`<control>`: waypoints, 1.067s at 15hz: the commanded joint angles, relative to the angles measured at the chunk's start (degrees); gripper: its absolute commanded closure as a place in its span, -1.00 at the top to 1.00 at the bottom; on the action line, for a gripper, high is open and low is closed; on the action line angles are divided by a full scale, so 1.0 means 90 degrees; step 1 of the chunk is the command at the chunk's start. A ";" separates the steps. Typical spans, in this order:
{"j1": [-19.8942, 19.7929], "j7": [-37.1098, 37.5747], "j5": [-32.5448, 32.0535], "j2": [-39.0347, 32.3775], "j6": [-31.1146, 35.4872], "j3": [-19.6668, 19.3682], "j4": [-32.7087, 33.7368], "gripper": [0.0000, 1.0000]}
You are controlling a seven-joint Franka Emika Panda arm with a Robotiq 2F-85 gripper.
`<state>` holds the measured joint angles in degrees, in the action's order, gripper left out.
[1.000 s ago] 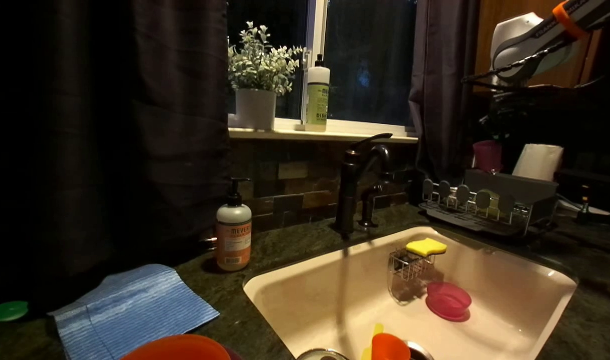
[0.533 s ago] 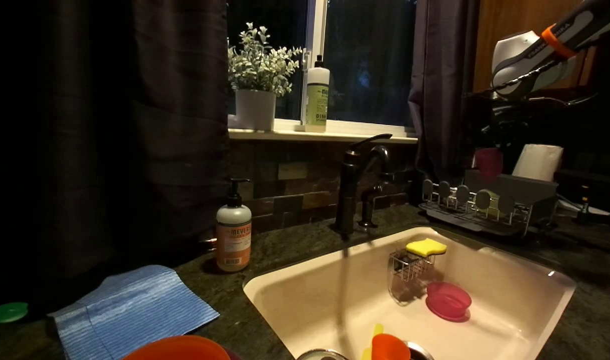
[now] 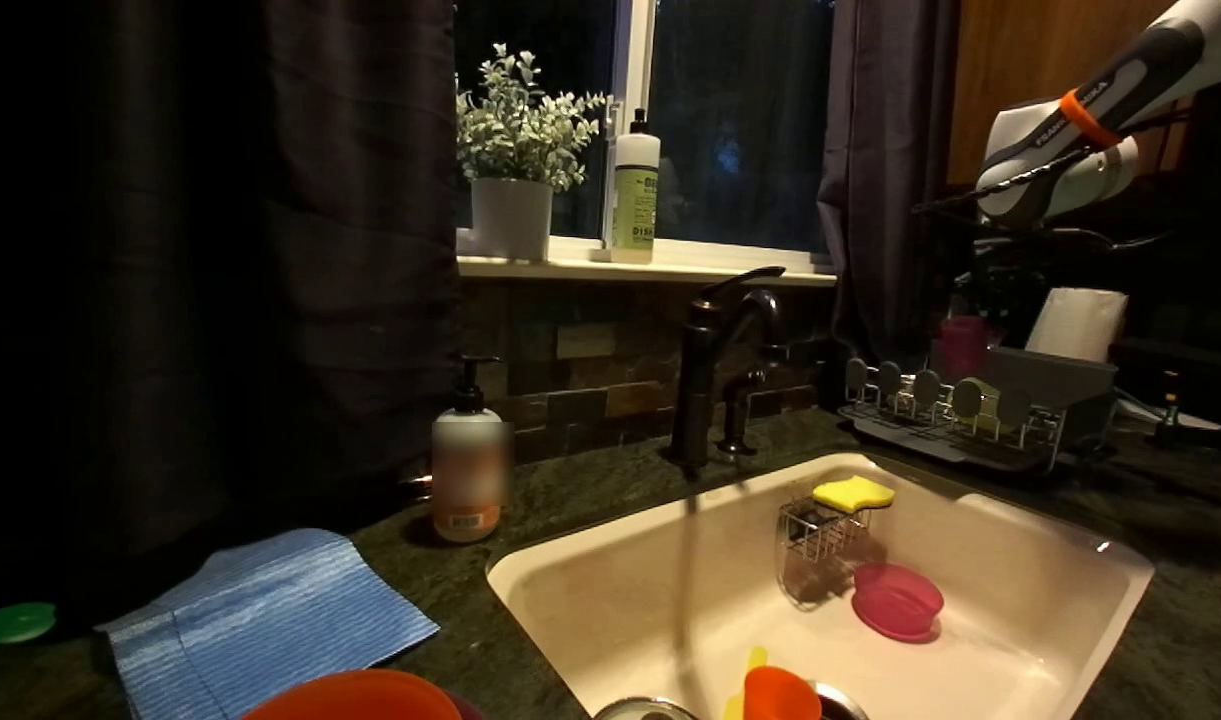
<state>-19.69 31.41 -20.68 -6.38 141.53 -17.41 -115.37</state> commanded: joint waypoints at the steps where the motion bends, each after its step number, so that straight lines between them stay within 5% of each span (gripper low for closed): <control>1: 0.0094 -0.0140 0.0663 -0.0267 0.0073 -0.0106 0.0104 -0.98; 7: 0.0117 -0.0453 0.1469 -0.0412 -0.0688 -0.0119 0.0354 -0.98; 16: 0.0231 -0.0143 0.1058 -0.0600 -0.3132 -0.0184 0.1354 -0.98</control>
<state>-18.78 28.85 -9.73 -9.57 120.40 -18.15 -106.46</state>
